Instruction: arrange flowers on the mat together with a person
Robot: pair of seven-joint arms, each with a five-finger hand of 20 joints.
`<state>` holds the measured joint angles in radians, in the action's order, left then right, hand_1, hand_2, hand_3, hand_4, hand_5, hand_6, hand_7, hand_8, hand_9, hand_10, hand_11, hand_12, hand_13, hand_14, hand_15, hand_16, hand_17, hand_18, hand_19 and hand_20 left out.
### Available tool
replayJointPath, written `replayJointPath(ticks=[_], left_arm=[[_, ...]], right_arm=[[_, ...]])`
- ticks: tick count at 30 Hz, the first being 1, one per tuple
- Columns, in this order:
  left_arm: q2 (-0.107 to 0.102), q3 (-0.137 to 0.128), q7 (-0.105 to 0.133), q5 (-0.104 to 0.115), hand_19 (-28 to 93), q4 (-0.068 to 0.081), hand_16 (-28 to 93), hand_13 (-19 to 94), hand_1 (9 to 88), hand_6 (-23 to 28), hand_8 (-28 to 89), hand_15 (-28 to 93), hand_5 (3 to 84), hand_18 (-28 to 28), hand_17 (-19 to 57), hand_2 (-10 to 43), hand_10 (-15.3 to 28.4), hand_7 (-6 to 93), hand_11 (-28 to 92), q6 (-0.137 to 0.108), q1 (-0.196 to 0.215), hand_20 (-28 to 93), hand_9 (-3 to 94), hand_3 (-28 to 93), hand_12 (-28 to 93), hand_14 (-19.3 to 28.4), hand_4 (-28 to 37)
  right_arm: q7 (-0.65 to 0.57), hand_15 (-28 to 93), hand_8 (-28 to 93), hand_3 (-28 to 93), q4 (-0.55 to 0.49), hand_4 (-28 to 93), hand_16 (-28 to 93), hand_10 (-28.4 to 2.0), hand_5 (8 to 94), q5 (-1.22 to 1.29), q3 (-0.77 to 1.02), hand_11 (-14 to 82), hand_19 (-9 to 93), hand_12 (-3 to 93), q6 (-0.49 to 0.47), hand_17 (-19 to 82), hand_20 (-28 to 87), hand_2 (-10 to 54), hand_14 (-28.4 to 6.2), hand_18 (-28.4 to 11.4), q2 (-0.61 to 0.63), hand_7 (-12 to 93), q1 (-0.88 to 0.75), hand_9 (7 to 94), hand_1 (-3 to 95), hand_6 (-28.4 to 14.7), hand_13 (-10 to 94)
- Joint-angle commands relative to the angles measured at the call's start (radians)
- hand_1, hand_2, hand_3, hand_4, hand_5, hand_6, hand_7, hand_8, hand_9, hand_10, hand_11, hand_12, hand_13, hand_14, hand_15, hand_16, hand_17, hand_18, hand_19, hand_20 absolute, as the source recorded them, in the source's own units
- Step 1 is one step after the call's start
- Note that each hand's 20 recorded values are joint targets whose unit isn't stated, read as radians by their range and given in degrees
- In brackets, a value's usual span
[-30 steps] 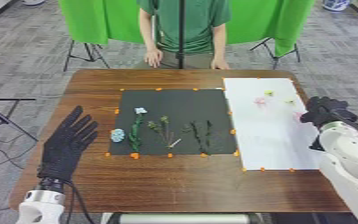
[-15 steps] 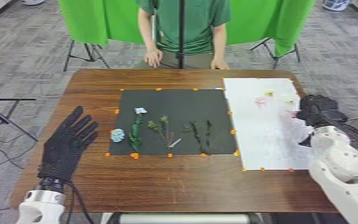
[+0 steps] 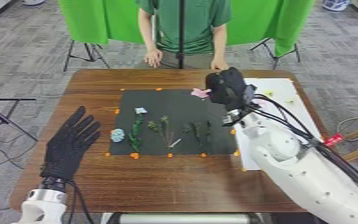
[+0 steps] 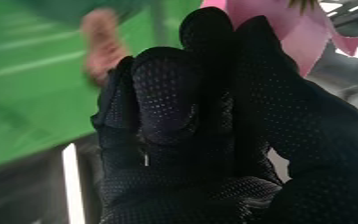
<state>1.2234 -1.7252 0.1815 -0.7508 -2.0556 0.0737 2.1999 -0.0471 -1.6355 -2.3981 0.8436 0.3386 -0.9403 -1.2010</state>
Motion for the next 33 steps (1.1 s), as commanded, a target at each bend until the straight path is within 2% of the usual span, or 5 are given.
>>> replayJointPath(ticks=[1, 14, 17, 22, 33], left_arm=[[0.007, 0.010, -0.012, 0.000, 43, 0.010, 3, 21, 26.4, 1.8, -9, 18, 29.3, 21.7, -12.1, 1.5, 11.1, 14.0, 13, 0.005, -0.003, 9, 25.6, 71, 15, 14.1, -25.4], [0.004, 0.021, -0.026, 0.000, 43, 0.028, 3, 21, 26.4, 1.8, -9, 18, 29.3, 21.8, -12.0, 1.4, 11.0, 14.2, 13, 0.021, -0.034, 9, 25.6, 71, 15, 14.1, -25.4], [0.007, 0.022, -0.033, 0.001, 43, 0.038, 3, 20, 26.5, 1.8, -9, 18, 29.3, 21.8, -12.1, 1.5, 11.0, 14.1, 13, 0.033, -0.057, 9, 25.6, 71, 15, 14.1, -25.5], [0.005, 0.025, -0.031, 0.000, 43, 0.035, 3, 20, 26.4, 1.9, -9, 18, 29.3, 21.8, -12.1, 1.5, 11.0, 14.0, 13, 0.032, -0.057, 9, 25.6, 71, 15, 14.1, -25.3], [-0.006, 0.024, -0.023, 0.001, 43, 0.032, 3, 20, 26.4, 1.9, -9, 18, 29.4, 21.8, -12.0, 1.3, 10.9, 14.1, 13, 0.030, -0.050, 9, 25.6, 72, 15, 14.2, -25.3]], right_arm=[[0.076, 63, -3, 79, 0.051, -28, 31, -5.1, 70.7, -0.079, -0.093, 23.1, 80, 52.1, -0.110, 34, 40, -9.5, -4.1, -16.4, -0.194, 50, 0.047, 85.9, 53.1, 2.7, 76], [0.102, 64, -3, 78, 0.151, -28, 30, -4.9, 70.1, -0.205, -0.190, 23.1, 80, 51.9, -0.083, 34, 41, -9.5, -4.0, -16.2, -0.293, 50, 0.063, 85.7, 53.0, 3.1, 76], [0.093, 64, -3, 78, 0.175, -28, 30, -5.0, 70.1, -0.210, -0.201, 22.9, 80, 51.7, -0.062, 34, 41, -9.5, -4.0, -16.2, -0.309, 50, 0.079, 85.5, 53.1, 3.0, 76], [0.057, 64, -3, 78, 0.186, -28, 30, -5.0, 70.0, -0.217, -0.220, 22.9, 80, 51.6, -0.002, 34, 41, -9.5, -4.0, -16.2, -0.314, 50, 0.101, 85.6, 53.1, 3.2, 76], [0.101, 64, -3, 78, 0.252, -28, 31, -4.9, 69.6, -0.310, -0.220, 22.5, 80, 51.8, -0.067, 34, 41, -9.5, -4.0, -16.1, -0.325, 50, 0.147, 85.4, 53.2, 3.2, 75]])
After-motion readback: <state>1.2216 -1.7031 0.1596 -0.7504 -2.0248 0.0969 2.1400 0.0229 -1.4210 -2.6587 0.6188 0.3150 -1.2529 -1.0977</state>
